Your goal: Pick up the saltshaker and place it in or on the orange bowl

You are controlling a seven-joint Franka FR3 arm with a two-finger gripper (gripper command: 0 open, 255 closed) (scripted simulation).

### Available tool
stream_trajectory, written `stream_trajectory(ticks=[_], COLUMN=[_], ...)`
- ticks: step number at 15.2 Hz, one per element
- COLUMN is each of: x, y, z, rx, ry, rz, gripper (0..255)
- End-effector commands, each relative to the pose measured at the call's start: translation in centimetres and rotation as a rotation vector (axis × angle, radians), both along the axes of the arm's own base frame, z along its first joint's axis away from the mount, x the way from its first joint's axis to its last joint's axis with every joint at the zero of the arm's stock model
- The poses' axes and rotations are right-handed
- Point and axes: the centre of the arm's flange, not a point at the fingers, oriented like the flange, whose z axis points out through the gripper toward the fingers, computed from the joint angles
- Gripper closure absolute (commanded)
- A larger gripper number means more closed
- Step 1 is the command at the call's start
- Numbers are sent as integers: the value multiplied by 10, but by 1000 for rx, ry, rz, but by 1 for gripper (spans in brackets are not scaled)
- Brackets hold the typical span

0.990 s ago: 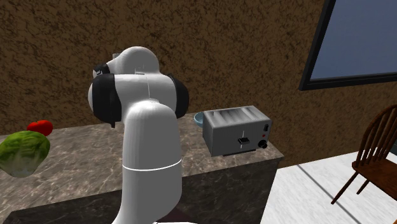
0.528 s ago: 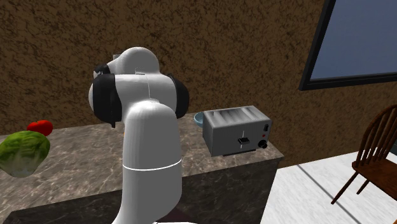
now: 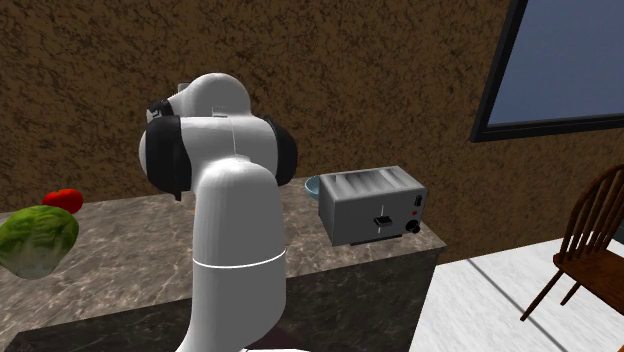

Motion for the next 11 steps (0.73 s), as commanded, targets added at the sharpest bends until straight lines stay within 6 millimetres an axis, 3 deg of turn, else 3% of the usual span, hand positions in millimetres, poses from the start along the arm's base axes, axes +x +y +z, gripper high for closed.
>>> stream_trajectory(ticks=[1,3,11], x=[-1,-1,-1], y=[0,0,0], z=[20,44,44], rx=[0,0,0], ry=[0,0,0], rz=[0,0,0], gripper=[0,0,0])
